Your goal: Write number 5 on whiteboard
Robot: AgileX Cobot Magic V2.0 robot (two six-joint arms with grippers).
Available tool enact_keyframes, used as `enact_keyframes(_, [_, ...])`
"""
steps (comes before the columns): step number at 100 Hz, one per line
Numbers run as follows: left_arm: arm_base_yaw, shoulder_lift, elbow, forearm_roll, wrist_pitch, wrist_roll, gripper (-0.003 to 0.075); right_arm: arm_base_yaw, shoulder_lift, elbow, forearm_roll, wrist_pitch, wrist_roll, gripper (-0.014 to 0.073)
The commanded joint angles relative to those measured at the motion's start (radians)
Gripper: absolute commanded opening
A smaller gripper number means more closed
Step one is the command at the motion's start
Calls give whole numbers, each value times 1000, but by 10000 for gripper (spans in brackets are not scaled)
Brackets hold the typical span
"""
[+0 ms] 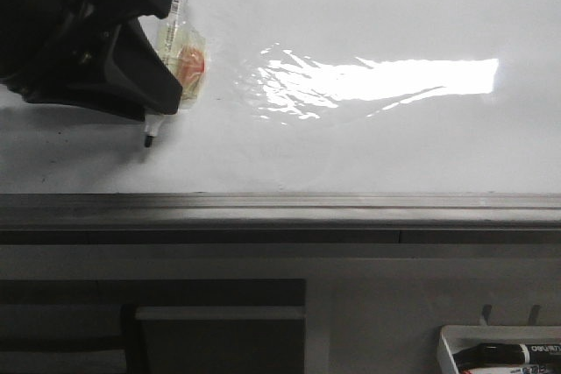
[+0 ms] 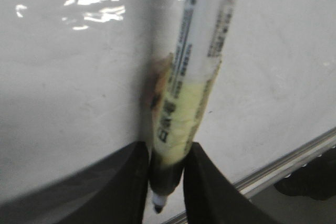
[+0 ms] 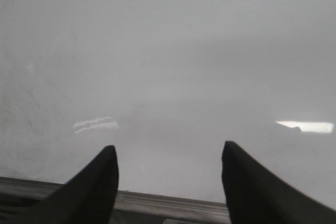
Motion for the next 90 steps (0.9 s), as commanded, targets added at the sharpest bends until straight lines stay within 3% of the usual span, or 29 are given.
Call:
enact_keyframes(1, [-6, -11, -35, -16, -75, -1, 4, 0, 15, -33, -4, -82, -12, 387])
enact_keyframes(4, [-6, -10, -35, -16, -78, -1, -22, 0, 15, -33, -4, -82, -12, 387])
enact_keyframes(39, [-6, -38, -35, 14, -77, 3, -20, 8, 15, -33, 2, -65, -12, 387])
enact_keyframes(60, [-6, -113, -37, 138, -48, 9, -20, 151, 15, -33, 4, -68, -35, 387])
enact_keyframes(71, [-25, -156, -44, 152, 2, 157, -20, 280, 34, -40, 4, -75, -113, 387])
enact_keyframes(90, [-104, -158, -125, 155, 361, 556, -20, 525, 157, -102, 4, -48, -236, 387])
